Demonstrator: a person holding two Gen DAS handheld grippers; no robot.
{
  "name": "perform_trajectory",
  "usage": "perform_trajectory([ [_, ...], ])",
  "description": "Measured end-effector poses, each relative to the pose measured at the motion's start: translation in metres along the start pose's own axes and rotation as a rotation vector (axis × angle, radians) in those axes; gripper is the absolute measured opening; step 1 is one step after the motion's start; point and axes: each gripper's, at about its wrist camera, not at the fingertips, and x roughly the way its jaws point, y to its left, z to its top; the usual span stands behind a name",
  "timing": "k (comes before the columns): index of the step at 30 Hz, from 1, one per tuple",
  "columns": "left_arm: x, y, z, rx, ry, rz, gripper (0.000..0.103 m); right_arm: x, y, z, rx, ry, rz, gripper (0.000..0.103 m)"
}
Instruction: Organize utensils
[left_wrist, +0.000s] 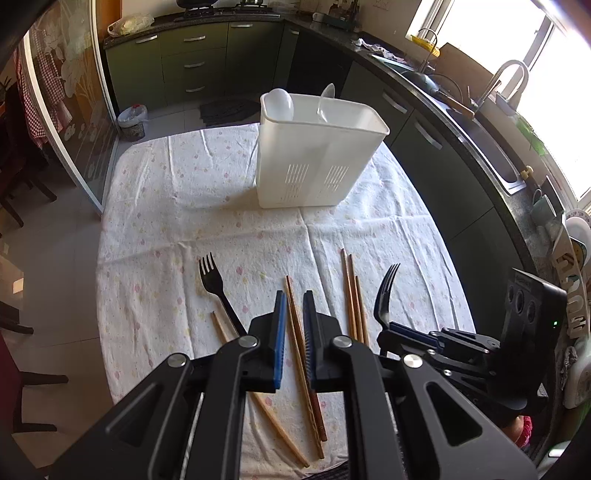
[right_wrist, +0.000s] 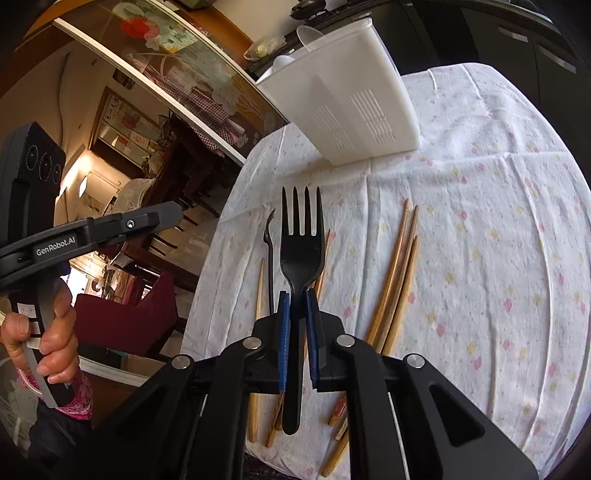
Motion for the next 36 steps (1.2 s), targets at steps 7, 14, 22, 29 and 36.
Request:
perform_trajectory([
  [7, 0.026, 0.024, 0.005, -0.082, 0.094, 0.041, 0.009, -0.061, 0.004, 0.036, -0.033, -0.175, 0.028, 0.010],
  [14, 0.100, 0.062, -0.009, -0.244, 0.286, 0.096, 0.039, -0.102, 0.025, 0.086, -0.078, -0.317, 0.030, 0.010],
  [22, 0.142, 0.075, 0.015, -0.337, 0.335, 0.136, 0.062, -0.137, 0.046, 0.123, -0.124, -0.386, 0.030, 0.010],
  [29, 0.167, 0.076, 0.029, -0.373, 0.368, 0.115, 0.055, -0.155, 0.049, 0.150, -0.138, -0.407, 0.027, 0.010],
  [36, 0.181, 0.065, 0.038, -0.349, 0.407, 0.134, 0.025, -0.151, 0.040, 0.162, -0.138, -0.407, 0.010, 0.010],
])
